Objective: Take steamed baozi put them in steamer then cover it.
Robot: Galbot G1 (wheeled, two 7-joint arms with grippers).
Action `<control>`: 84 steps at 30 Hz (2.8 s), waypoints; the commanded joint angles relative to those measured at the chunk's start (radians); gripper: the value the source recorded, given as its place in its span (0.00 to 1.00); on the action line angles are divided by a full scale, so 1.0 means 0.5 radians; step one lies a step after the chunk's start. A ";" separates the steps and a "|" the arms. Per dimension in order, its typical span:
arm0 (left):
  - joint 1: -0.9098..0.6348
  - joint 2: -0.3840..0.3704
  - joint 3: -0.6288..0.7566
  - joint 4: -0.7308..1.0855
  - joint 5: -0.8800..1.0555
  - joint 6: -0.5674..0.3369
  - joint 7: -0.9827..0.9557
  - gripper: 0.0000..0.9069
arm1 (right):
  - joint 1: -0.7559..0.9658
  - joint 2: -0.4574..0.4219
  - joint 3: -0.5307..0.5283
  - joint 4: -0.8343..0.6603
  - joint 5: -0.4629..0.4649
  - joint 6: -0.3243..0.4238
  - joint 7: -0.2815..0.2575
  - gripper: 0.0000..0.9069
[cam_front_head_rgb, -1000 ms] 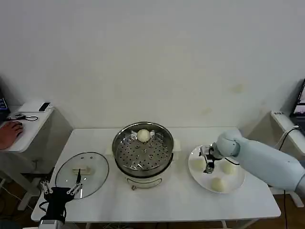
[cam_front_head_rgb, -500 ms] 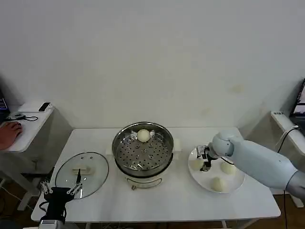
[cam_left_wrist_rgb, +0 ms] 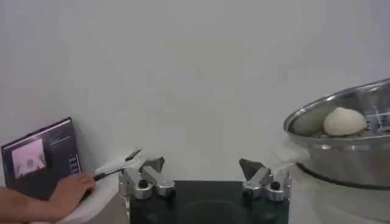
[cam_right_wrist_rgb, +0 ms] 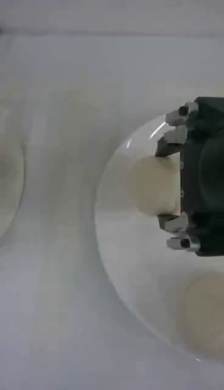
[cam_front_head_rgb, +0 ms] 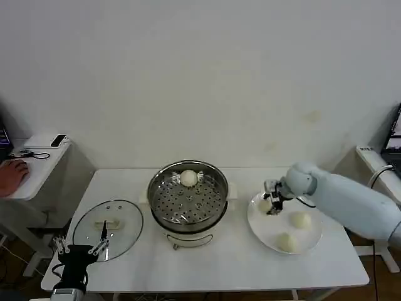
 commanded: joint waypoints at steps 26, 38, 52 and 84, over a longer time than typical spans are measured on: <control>-0.064 0.018 -0.038 -0.041 -0.041 0.016 0.001 1.00 | 0.802 1.088 -0.558 -0.091 1.300 -0.555 0.459 0.72; -0.038 0.012 -0.070 -0.081 -0.052 0.012 -0.002 1.00 | 0.594 1.402 -0.574 -0.358 1.301 -0.613 0.463 0.72; -0.035 0.001 -0.051 -0.091 -0.047 0.007 -0.003 1.00 | 0.511 1.442 -0.588 -0.464 1.202 -0.593 0.457 0.72; -0.061 0.046 -0.010 -0.093 -0.080 0.021 0.008 1.00 | 0.959 0.225 -0.622 0.442 0.821 -0.398 0.140 1.00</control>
